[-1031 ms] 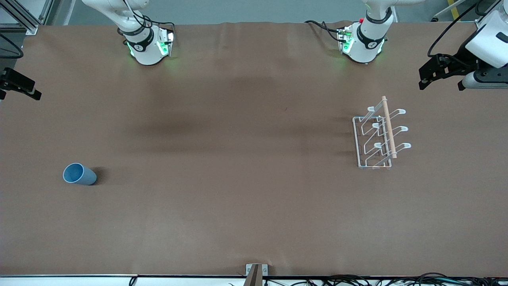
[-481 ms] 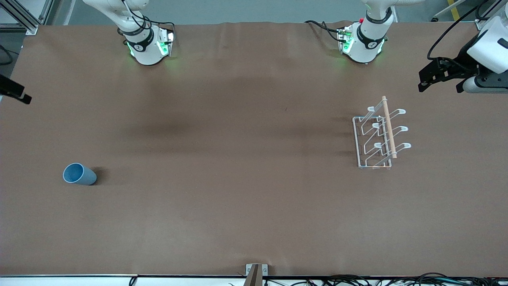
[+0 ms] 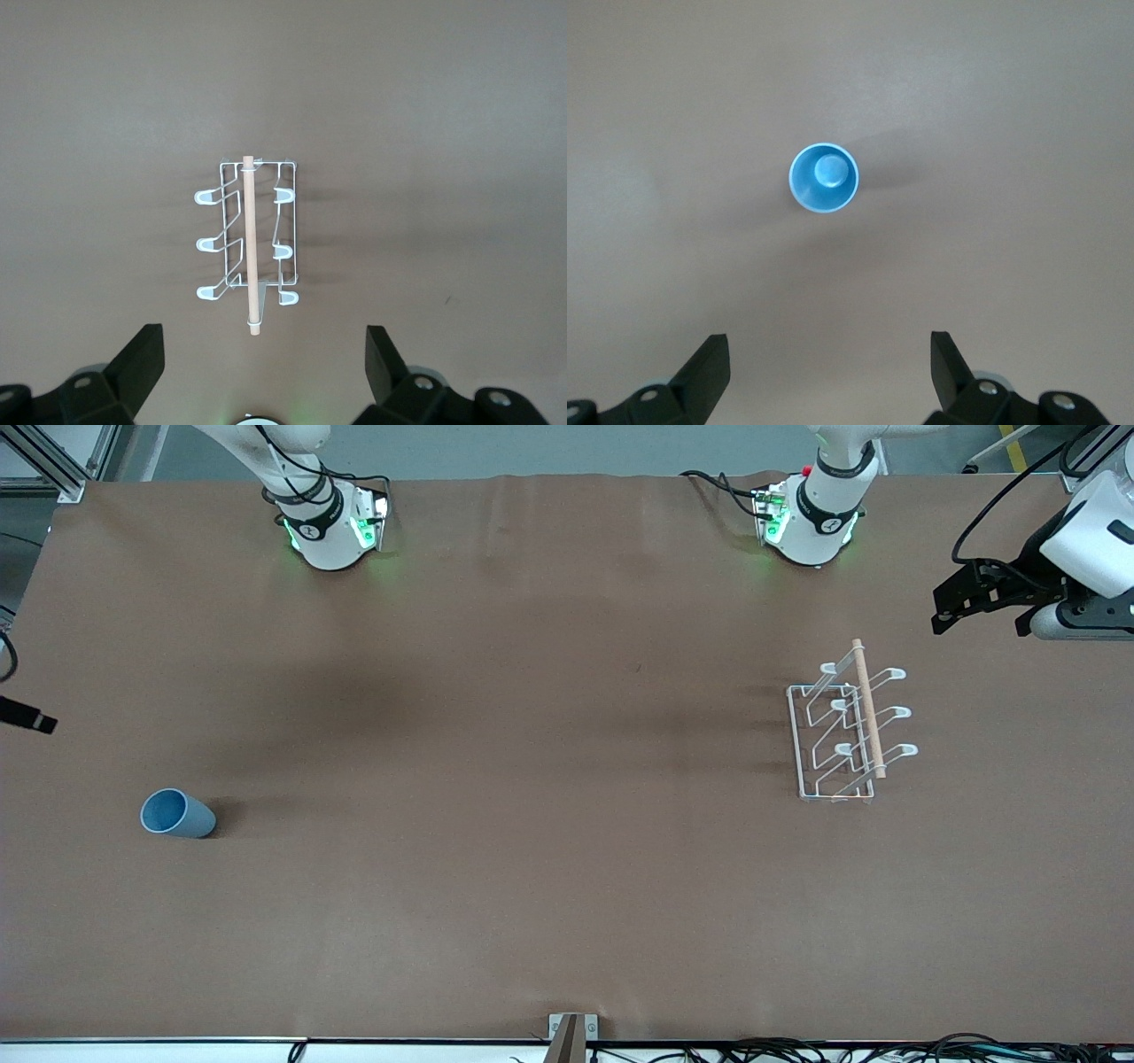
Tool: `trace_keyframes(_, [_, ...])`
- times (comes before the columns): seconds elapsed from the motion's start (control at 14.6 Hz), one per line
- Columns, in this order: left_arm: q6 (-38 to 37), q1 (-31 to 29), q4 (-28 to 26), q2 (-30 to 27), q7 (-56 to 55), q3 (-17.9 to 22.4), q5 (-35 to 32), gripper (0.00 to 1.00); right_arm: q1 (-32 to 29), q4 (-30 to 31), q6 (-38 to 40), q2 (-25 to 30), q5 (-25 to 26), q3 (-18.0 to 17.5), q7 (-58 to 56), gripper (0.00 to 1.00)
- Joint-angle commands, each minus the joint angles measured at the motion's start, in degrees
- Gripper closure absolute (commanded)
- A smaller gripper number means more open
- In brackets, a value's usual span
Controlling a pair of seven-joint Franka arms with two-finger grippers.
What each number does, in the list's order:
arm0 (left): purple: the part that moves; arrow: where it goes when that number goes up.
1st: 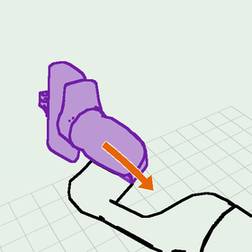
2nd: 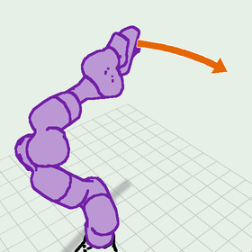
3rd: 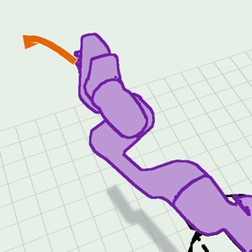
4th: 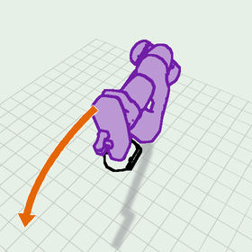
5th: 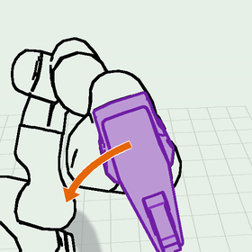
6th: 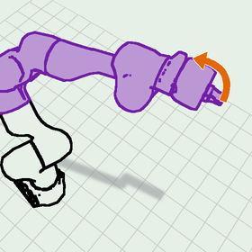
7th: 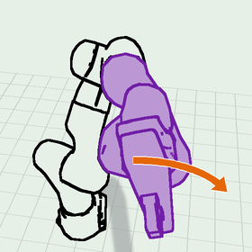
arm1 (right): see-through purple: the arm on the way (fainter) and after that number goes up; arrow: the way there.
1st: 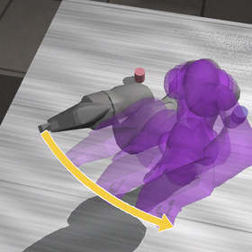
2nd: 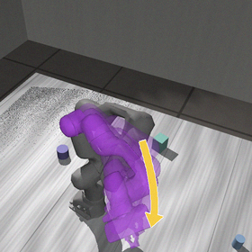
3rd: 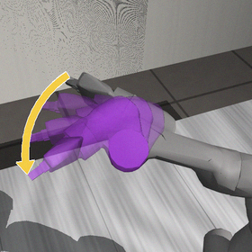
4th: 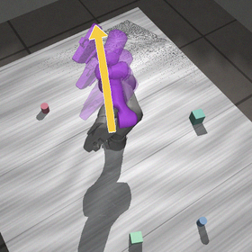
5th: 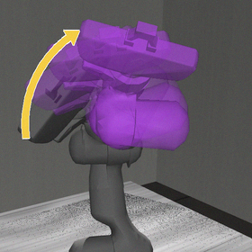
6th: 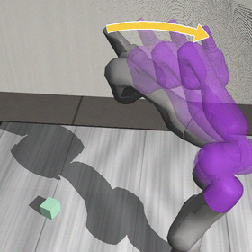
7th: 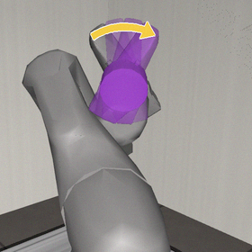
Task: Hang cup on cup holder
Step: 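Move the right gripper toward the light blue cup lying on the table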
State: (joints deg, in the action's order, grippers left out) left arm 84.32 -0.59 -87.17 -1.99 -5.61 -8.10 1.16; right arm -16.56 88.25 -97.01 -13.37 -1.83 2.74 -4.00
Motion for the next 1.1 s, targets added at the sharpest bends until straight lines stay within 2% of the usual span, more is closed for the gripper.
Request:
trace_keyframes(0.0, [-1.2, -0.2, 1.9, 0.2, 0.4, -0.3, 0.1, 0.0, -2.5, -0.3, -2.7, -4.0, -0.2, -0.8, -0.3, 0.0])
trace_keyframes(0.55, [-2.9, -0.1, 2.4, 0.2, 0.4, -0.4, 0.2, 0.0, -4.4, -0.3, -11.0, -14.7, -0.7, -0.8, -0.9, 0.0])
trace_keyframes(1.03, [-3.0, 0.4, 3.2, 0.3, 0.3, -0.7, 0.2, 0.0, -4.1, -0.3, -16.5, -19.8, -1.1, -1.2, -0.9, 0.02])
